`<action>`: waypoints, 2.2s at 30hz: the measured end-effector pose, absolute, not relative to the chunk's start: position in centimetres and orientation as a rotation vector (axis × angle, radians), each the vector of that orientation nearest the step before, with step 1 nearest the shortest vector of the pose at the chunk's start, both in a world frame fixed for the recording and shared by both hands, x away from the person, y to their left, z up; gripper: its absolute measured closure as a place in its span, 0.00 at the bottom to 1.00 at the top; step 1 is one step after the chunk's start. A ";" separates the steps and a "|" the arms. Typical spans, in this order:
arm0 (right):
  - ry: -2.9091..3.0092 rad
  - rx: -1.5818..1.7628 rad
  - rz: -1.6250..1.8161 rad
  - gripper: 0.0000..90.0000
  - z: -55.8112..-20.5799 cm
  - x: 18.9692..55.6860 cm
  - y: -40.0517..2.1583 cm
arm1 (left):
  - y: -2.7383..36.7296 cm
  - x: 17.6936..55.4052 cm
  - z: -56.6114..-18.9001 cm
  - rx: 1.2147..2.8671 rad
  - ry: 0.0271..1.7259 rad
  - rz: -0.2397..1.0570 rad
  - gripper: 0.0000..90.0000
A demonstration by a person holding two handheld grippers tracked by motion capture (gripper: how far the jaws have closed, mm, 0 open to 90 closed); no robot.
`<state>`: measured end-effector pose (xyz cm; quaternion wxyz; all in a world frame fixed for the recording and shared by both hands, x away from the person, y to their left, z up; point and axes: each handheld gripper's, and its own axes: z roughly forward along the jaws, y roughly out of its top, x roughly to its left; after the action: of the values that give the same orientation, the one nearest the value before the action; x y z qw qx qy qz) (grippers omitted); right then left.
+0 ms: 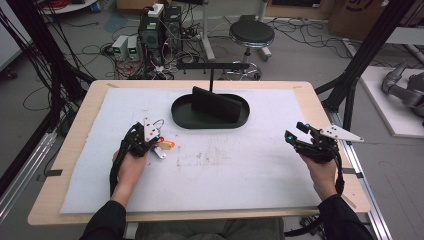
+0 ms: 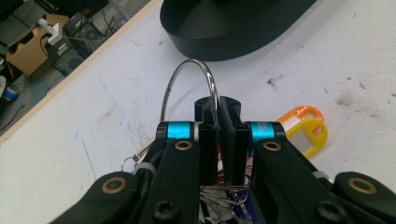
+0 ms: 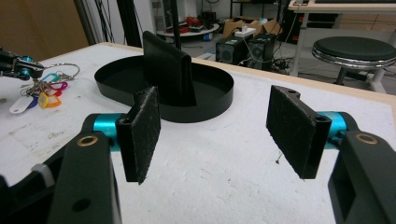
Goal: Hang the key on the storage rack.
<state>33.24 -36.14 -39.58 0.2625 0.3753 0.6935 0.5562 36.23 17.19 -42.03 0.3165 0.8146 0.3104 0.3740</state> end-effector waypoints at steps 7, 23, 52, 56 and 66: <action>1.870 1.024 1.514 0.40 -39.6 33.3 -36.2 | 17.8 35.4 -39.9 2.068 0.754 0.941 0.96; 1.855 1.031 1.523 0.42 -39.5 33.2 -36.3 | 18.2 34.6 -37.2 1.902 0.626 0.773 0.96; 1.834 1.046 1.531 0.44 -39.5 33.3 -36.7 | 17.3 35.3 -33.1 1.814 0.494 0.728 0.96; 1.832 1.050 1.534 0.45 -39.5 33.3 -36.7 | 17.3 35.7 -32.6 1.802 0.491 0.723 0.96; 1.826 1.056 1.537 0.45 -39.5 33.3 -36.8 | 17.0 36.7 -30.7 1.754 0.476 0.720 0.96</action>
<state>33.29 -36.83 -39.48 0.2627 0.3905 0.6751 0.5681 36.65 16.96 -30.72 0.5594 0.7437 0.2017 0.3053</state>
